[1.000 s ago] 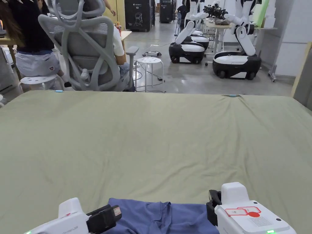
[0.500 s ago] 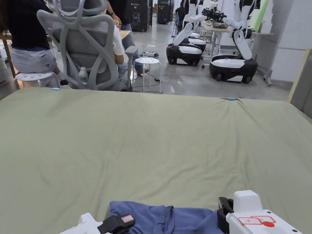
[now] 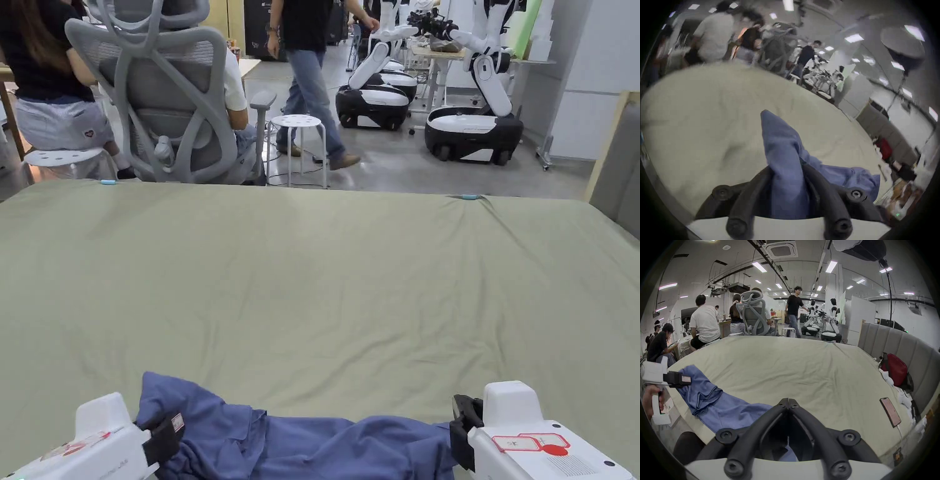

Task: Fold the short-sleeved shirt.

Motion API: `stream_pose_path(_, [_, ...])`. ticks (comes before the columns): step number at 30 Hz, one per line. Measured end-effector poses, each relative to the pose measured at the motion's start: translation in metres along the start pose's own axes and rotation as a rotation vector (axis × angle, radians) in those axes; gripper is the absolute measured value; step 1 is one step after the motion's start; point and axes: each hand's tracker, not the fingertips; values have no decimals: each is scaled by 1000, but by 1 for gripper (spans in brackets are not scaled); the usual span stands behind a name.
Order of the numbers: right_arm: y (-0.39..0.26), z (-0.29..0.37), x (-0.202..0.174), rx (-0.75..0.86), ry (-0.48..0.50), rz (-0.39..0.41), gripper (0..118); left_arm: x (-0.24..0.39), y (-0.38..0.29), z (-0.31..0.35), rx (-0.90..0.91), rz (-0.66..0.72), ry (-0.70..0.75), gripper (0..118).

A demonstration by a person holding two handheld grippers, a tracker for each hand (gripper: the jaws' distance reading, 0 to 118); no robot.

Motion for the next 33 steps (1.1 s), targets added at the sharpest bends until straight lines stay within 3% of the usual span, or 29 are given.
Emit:
stream_pose_path(6, [-7,12,24,3,-40,-5,0,147,-14,-4,-5,-469,-4,10])
stream_pose_path(11, [-19,26,56,0,-84,-26,0,251,-77,-30,-33,-861,-1,9])
stream_pose_path(17, [-35,35,92,-9,-114,-74,0,309,-144,-67,-111,-1125,21,9])
stream_pose_path(19, [-37,38,98,-7,-114,-87,0,307,-151,-78,-138,-1111,42,14])
stream_pose_path(20, [-38,39,101,-5,-113,-89,0,304,-151,-78,-135,-1106,36,25])
stream_pose_path(21, [-39,40,102,-3,-111,-89,0,302,-149,-75,-138,-1096,17,54])
stream_pose_path(22, [-38,40,103,-2,-111,-87,0,302,-147,-72,-146,-1057,-31,75])
stream_pose_path(23, [-38,39,105,-1,-110,-89,0,302,-140,-67,-170,-1026,-64,86])
stream_pose_path(26, [-36,36,107,1,-94,-111,0,300,-112,-46,-163,-870,-188,84])
stream_pose_path(30, [-32,35,104,12,-84,-105,0,260,-48,-26,-143,-305,-430,85])
stream_pose_path(32, [-31,33,102,10,-72,-108,0,233,-32,-32,-140,-93,-431,84])
stream_pose_path(33, [-30,32,101,6,-65,-110,0,226,-27,-35,-146,-38,-413,78])
